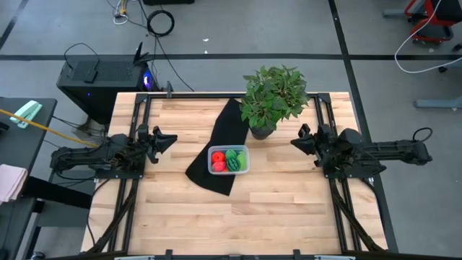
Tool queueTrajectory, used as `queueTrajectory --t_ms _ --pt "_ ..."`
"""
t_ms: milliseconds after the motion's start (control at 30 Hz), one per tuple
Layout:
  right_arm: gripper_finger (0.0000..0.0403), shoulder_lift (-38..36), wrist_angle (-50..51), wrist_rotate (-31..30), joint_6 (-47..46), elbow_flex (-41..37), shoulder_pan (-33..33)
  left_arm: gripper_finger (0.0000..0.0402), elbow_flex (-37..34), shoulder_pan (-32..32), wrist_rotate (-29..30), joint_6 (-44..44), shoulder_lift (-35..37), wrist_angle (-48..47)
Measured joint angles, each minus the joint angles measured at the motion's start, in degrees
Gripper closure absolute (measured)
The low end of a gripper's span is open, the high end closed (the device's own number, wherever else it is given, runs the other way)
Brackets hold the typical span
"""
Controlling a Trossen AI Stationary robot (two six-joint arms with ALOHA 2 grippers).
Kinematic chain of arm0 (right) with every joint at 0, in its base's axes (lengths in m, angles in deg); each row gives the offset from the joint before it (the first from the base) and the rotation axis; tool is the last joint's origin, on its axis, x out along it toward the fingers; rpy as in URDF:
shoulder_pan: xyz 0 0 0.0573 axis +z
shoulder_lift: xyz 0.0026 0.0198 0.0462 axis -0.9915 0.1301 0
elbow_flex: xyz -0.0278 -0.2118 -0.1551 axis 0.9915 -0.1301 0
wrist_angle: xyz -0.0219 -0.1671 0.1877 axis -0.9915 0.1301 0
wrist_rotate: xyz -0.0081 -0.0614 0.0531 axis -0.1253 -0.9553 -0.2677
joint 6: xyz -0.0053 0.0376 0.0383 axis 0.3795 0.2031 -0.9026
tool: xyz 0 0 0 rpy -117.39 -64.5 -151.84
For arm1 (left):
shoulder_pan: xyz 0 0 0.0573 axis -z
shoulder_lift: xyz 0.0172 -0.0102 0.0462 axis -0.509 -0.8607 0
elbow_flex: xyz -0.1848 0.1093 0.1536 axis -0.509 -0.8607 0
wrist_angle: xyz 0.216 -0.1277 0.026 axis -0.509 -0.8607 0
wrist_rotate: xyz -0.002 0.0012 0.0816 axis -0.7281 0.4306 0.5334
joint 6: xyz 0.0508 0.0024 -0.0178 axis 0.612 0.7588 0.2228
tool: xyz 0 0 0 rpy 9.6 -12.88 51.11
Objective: Pick and placing Produce into tupperware
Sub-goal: Return to Home Position
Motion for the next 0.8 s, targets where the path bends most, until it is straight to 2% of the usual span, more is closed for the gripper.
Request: queueTrajectory --t_ms 233,800 --pt "0.0403 -1.71 -3.30 -1.75 4.37 0.04 -0.14 0.0340 0.00 0.00 0.00 -0.02 0.00 0.01" --pt "0.0403 -15.05 -0.65 0.21 7.01 0.07 -2.12 0.0347 0.00 0.02 0.00 -0.11 0.00 0.04"
